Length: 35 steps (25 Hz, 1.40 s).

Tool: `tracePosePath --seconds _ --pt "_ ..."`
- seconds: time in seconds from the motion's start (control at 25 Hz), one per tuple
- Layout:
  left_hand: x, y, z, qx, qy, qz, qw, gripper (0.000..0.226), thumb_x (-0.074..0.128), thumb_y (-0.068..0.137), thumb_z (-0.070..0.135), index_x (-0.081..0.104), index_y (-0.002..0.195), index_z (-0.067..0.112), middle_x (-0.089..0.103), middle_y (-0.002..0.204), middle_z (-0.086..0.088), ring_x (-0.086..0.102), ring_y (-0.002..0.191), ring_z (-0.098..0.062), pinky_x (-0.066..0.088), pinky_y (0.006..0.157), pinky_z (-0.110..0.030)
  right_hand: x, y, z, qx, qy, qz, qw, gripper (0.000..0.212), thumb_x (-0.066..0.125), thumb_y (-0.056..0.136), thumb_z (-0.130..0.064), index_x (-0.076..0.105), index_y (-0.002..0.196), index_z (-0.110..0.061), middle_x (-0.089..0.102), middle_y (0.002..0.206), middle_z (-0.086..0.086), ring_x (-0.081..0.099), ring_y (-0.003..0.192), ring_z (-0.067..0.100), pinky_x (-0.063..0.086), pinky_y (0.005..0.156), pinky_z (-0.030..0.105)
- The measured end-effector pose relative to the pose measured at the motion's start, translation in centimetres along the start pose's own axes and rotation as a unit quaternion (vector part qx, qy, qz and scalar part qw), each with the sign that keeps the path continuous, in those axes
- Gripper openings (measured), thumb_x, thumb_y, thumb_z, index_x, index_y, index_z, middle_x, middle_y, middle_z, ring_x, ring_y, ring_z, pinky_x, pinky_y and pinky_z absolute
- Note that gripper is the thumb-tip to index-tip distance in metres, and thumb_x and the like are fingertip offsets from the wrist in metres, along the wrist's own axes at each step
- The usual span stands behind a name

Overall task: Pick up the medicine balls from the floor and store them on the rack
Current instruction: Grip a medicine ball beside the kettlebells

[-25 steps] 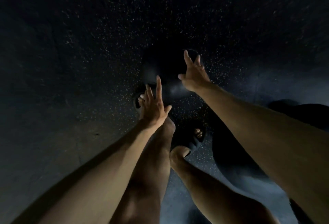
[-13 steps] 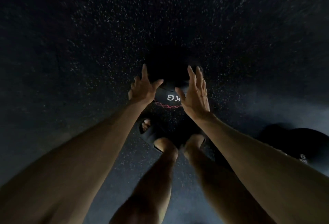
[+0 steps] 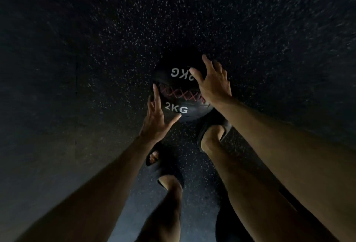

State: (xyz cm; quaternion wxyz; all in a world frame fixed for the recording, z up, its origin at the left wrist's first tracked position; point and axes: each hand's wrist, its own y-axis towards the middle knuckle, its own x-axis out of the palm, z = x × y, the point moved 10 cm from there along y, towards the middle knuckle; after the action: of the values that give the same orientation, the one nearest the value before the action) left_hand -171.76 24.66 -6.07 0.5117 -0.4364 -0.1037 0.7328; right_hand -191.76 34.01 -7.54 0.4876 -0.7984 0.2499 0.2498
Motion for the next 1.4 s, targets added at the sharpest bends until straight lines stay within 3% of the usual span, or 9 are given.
tracePosePath --seconds 0.12,0.2,0.44,0.72,0.84,0.96,1.12,1.24,1.4 --pt "-1.2 3.9 2.6 -0.014 0.012 0.023 1.0 0.122 0.056 0.073 0.077 -0.014 0.158 0.024 0.025 0.154 -0.023 0.036 0.136 -0.04 0.044 0.104 -0.057 -2.0 3.4 0.2 0.047 0.032 -0.002 0.998 0.069 0.035 0.1 -0.064 0.026 0.157 -0.028 0.031 0.159 0.009 0.031 0.144 0.034 0.032 0.114 0.055" --pt "-2.6 7.1 4.0 -0.049 -0.004 0.042 0.998 0.118 0.056 0.075 0.078 -0.013 0.158 0.029 0.028 0.156 -0.021 0.038 0.138 -0.04 0.045 0.104 -0.056 -3.4 3.5 -0.4 0.003 0.038 0.008 0.999 0.069 0.039 0.1 -0.062 0.025 0.157 -0.027 0.03 0.159 0.01 0.03 0.144 0.033 0.032 0.115 0.054" --pt "-7.2 15.7 6.7 -0.224 -0.071 0.105 0.966 0.088 0.039 0.097 0.063 0.0 0.159 0.014 0.018 0.161 -0.021 0.022 0.146 -0.043 0.025 0.116 -0.051 -4.0 3.1 -0.7 -0.124 0.008 -0.04 0.991 0.106 0.062 0.087 -0.066 -0.008 0.16 -0.036 -0.007 0.169 0.009 0.006 0.155 0.033 0.024 0.119 0.058" --pt "-7.4 13.4 10.5 -0.033 0.063 0.066 0.995 0.113 0.059 0.083 0.069 -0.011 0.159 0.024 -0.013 0.164 -0.021 -0.007 0.152 -0.038 0.012 0.122 -0.057 -8.1 10.3 -7.0 -0.097 -0.081 -0.023 0.992 0.099 0.046 0.085 -0.079 0.0 0.161 -0.034 0.011 0.167 0.014 0.025 0.148 0.039 0.034 0.114 0.056" --pt "-9.2 15.8 9.6 -0.047 0.077 0.055 0.994 0.126 0.073 0.075 0.062 -0.013 0.158 0.022 -0.011 0.162 -0.03 -0.002 0.15 -0.045 0.018 0.119 -0.061 -8.8 13.5 -9.8 -0.041 -0.107 -0.048 0.992 0.094 0.039 0.087 -0.081 0.003 0.16 -0.034 0.016 0.165 0.016 0.029 0.145 0.041 0.036 0.111 0.057" --pt "-12.7 20.6 9.0 -0.055 0.082 0.029 0.995 0.13 0.067 0.064 0.076 -0.013 0.157 0.033 -0.001 0.163 -0.027 0.016 0.147 -0.049 0.035 0.11 -0.062 -8.8 15.4 -12.1 -0.01 -0.016 -0.041 0.999 0.083 0.038 0.095 -0.071 0.006 0.161 -0.033 0.009 0.167 0.015 0.015 0.151 0.04 0.029 0.117 0.06" --pt "-17.8 26.9 9.3 -0.061 0.086 0.008 0.994 0.119 0.07 0.071 0.07 0.001 0.159 0.031 0.015 0.165 -0.01 0.024 0.149 -0.033 0.032 0.115 -0.048 -9.8 14.5 -12.8 -0.078 0.032 -0.012 0.996 0.083 0.042 0.096 -0.065 0.001 0.161 -0.034 0.002 0.169 0.011 0.008 0.155 0.033 0.027 0.119 0.057" --pt "-20.1 30.4 11.2 -0.068 0.085 0.04 0.993 0.1 0.057 0.08 0.073 0.017 0.159 0.025 0.024 0.163 -0.008 0.027 0.148 -0.028 0.026 0.117 -0.039 -9.4 14.4 -12.3 -0.04 0.025 -0.051 0.998 0.102 0.057 0.091 -0.062 -0.013 0.159 -0.035 -0.005 0.168 0.015 0.008 0.154 0.037 0.027 0.119 0.057" --pt "-20.9 31.7 13.9 -0.096 0.036 0.102 0.989 0.082 0.047 0.093 0.065 0.025 0.156 0.016 0.031 0.158 -0.015 0.037 0.141 -0.034 0.035 0.112 -0.045 -10.7 16.2 -14.0 0.023 0.007 -0.046 0.999 0.112 0.065 0.09 -0.055 -0.021 0.158 -0.029 -0.004 0.167 0.02 0.012 0.153 0.039 0.026 0.117 0.055"
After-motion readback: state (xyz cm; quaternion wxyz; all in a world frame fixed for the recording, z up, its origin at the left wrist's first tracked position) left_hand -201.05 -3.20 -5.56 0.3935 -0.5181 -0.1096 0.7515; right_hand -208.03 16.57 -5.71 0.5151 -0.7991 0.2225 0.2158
